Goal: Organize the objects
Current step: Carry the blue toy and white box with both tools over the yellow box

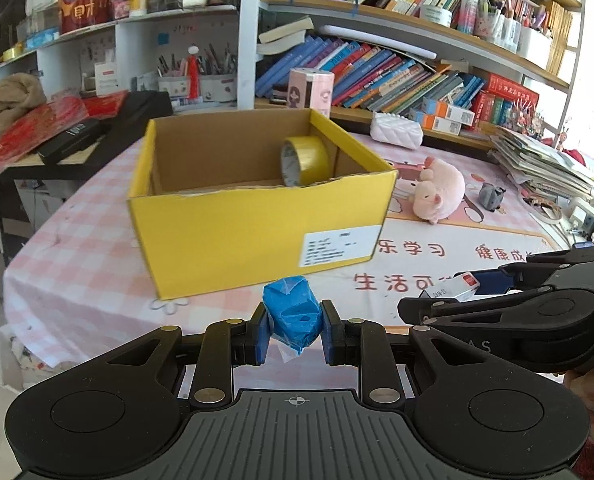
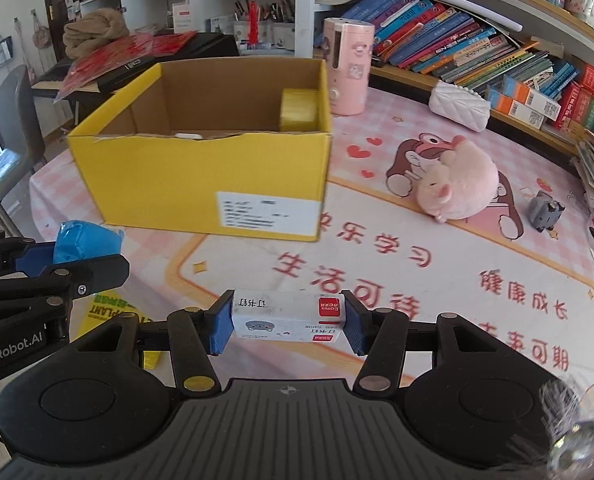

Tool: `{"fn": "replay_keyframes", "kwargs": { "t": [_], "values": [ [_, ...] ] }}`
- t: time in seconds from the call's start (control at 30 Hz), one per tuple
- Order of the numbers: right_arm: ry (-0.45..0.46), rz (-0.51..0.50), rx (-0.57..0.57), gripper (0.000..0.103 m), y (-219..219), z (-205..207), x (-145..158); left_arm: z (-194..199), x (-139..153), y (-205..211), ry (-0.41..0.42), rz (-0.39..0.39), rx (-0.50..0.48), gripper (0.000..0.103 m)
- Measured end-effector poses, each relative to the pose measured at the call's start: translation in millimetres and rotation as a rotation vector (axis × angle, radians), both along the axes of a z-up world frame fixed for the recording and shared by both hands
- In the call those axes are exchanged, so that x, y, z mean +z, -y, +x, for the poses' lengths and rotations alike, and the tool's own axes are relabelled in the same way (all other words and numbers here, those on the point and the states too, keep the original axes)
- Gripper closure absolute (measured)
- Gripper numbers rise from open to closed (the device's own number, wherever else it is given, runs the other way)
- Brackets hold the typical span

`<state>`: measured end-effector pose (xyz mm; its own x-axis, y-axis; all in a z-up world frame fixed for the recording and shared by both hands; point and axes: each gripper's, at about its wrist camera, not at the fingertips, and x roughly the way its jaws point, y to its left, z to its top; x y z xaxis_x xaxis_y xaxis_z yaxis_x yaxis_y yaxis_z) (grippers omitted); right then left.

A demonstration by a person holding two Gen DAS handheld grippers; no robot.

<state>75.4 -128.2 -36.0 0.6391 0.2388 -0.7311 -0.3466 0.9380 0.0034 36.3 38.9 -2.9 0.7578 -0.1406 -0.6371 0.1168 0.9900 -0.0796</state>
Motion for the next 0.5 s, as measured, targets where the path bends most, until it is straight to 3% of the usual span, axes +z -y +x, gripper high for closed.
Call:
{"fn": "replay_keyframes", "kwargs": {
  "t": [0.23, 0.5],
  "values": [
    [0.023, 0.014, 0.007, 0.051, -25, -17, 5, -13, 10, -24, 0.042, 0.006, 0.012, 0.08],
    [0.101, 0.021, 0.015, 0.051, -35, -7, 32, 7, 36, -41, 0.123, -0.018, 0.033, 0.08]
  ]
}}
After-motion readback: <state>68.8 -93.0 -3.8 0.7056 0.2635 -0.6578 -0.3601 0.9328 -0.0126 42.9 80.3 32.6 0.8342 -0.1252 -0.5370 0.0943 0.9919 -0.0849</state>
